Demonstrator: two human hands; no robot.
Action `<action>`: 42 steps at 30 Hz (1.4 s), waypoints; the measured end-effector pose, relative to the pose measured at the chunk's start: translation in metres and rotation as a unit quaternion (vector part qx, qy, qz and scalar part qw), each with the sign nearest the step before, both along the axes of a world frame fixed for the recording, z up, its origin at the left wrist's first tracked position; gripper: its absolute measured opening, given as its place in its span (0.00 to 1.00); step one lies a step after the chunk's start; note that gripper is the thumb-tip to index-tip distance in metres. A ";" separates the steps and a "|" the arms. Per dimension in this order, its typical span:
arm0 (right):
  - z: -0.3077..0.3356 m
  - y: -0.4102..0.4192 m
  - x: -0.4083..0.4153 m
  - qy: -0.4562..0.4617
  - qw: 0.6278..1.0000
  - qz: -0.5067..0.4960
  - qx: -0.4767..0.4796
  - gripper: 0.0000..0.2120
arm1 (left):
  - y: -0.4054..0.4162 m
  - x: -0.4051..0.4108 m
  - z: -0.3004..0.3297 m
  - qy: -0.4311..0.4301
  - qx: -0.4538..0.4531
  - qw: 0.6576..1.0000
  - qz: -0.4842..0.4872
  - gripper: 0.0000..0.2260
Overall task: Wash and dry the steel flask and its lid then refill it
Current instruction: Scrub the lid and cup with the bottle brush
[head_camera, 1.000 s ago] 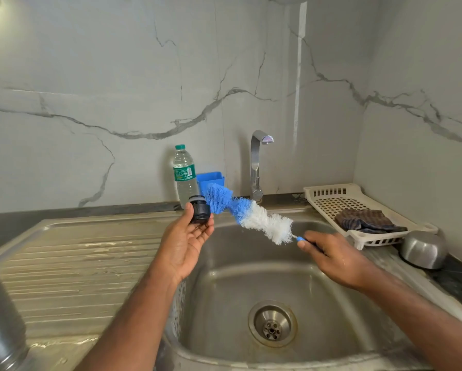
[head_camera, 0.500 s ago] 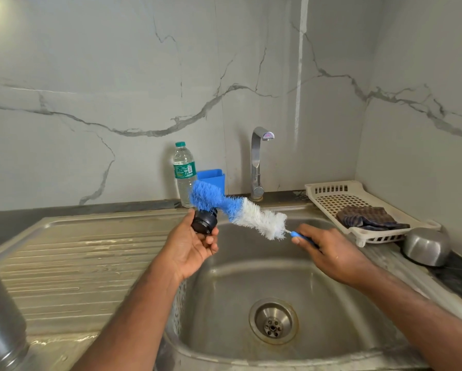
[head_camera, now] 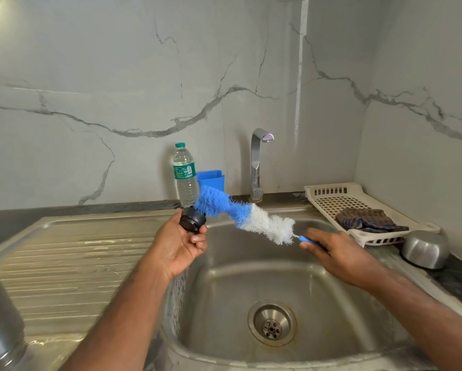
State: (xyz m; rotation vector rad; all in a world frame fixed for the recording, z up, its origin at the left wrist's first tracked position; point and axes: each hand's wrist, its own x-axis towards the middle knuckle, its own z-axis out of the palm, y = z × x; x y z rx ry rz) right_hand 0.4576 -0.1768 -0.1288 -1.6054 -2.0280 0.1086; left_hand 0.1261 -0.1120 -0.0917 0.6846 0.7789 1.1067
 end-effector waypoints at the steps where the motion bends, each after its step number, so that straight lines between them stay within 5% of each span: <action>1: 0.000 0.000 0.000 -0.001 1.000 0.001 -0.001 0.15 | -0.001 0.002 -0.001 0.018 0.000 1.000 -0.007 0.22; 4: 0.001 0.000 -0.011 -0.004 1.000 0.011 0.005 0.15 | -0.007 0.018 -0.005 0.073 0.008 0.997 -0.031 0.23; 18: -0.002 0.003 0.001 0.016 1.000 0.021 0.003 0.14 | 0.000 0.007 -0.004 0.040 0.079 0.995 0.055 0.22; 29: -0.004 0.003 0.009 0.008 0.999 0.025 0.032 0.14 | 0.001 0.010 -0.012 0.134 0.147 0.978 0.060 0.15; 36: -0.004 0.005 0.011 0.016 0.999 0.020 0.048 0.15 | 0.012 0.016 -0.023 0.235 0.230 0.932 0.150 0.06; 42: -0.004 0.006 -0.001 0.005 0.999 0.018 0.037 0.15 | 0.010 0.020 -0.027 0.444 0.347 0.783 0.262 0.16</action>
